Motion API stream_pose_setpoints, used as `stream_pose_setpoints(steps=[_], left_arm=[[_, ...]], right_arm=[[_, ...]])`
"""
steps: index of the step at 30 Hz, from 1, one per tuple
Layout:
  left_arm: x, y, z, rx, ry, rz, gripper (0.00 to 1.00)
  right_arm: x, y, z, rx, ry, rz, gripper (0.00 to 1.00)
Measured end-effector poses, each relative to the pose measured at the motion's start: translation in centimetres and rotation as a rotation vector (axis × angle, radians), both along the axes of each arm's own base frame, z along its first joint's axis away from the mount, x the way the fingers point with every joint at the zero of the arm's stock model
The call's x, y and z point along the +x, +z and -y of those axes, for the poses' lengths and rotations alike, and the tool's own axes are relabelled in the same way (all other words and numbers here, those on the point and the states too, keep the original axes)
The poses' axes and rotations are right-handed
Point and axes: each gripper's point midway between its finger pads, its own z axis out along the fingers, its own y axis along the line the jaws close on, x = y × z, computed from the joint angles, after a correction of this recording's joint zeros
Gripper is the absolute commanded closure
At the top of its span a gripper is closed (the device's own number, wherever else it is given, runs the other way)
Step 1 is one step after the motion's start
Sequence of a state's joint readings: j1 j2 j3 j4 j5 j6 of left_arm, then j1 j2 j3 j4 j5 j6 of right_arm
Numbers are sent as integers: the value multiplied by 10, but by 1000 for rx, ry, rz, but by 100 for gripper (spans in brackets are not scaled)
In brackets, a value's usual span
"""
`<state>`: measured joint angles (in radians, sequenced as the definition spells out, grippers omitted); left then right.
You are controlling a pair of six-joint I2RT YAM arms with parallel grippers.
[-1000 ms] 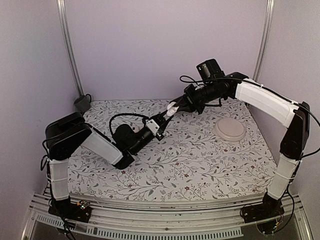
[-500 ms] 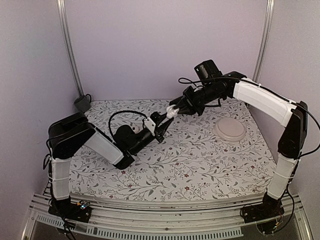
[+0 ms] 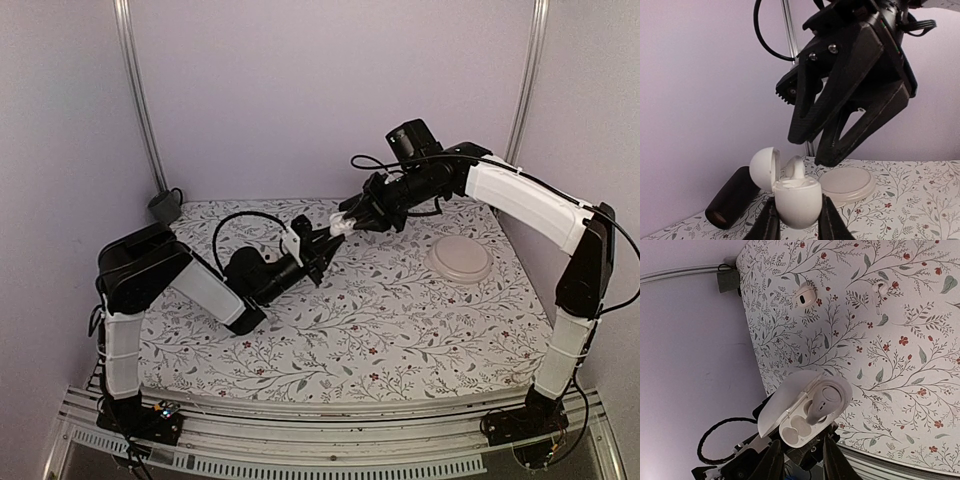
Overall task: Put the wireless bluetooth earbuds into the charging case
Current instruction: Insert the left earbud into the right side groove of the charging case, then pick up the left earbud from the right side groove of the charging case.
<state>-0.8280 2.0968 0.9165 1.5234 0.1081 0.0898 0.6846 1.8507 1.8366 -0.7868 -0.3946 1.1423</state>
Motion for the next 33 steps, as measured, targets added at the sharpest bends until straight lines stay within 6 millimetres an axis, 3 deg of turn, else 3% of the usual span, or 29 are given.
stream_pose_setpoints(steps=[6,11,15,18,21,26,33], left_arm=[[12,0,-11,-52,-26,-74,100],[18,2,-20,-99,-87,-143,100],[14,6,-25,-128,-180,-201,100],[6,19,-29,-152,-256,-226,100],[-4,39,-33,-183,-346,-244,100],[-25,71,-38,-213,-475,-257,100],[-41,77,-38,-214,-566,-306,100]], right_arm=[[-1,8,1,-16,69,91,69],[-5,45,6,-12,182,327,71],[-12,80,11,-15,304,589,77],[-17,94,10,-23,394,744,79],[-23,92,5,-41,480,848,79],[-43,69,-8,-88,626,924,84],[-51,81,-9,-117,677,1037,82]])
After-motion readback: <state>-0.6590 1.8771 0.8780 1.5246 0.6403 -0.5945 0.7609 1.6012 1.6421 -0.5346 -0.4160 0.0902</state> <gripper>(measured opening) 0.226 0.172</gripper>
